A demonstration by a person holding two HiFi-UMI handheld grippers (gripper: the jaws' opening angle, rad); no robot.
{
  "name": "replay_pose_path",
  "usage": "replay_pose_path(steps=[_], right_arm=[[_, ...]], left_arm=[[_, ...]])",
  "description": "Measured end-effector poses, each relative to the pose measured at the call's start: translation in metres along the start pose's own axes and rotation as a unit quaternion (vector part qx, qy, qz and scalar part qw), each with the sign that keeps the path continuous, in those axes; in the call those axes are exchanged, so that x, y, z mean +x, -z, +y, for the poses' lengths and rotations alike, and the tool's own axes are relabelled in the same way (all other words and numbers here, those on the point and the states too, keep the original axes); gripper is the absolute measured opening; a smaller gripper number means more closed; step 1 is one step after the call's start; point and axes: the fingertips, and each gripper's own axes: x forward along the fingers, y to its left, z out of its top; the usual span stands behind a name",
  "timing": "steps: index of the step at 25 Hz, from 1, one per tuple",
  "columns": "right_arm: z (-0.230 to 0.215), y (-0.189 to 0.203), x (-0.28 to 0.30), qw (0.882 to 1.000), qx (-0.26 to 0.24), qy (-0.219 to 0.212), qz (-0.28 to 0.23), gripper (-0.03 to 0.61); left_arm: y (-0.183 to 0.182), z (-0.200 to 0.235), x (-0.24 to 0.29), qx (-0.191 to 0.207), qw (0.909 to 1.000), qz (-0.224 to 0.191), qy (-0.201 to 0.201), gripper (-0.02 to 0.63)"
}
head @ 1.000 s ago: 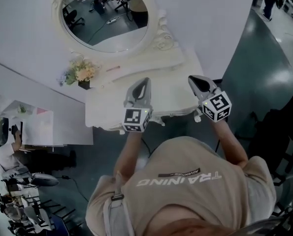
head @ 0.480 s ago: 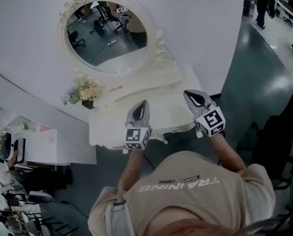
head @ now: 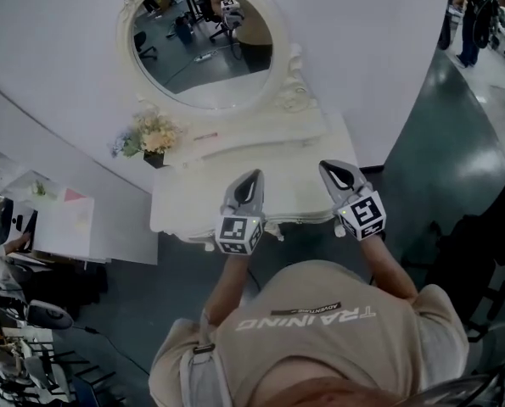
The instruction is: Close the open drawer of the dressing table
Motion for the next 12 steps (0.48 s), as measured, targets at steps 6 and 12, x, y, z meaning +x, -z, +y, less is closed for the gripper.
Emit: replay_pose_path(steps=[6,12], right_arm=[[0.001,0.007,0.006,1.000,-0.003,-0.006,0.007,0.005],[-0.002,0.020,0.006,1.000,0.002,-0.002,0.019,0.005]], left_arm=[[0.005,0.005,-0.006,-0.002,0.9999,0.000,-0.010,0.008],[0.018,0.011,-0.013,-0.016,0.9996,0.010,-0.020,0.008]])
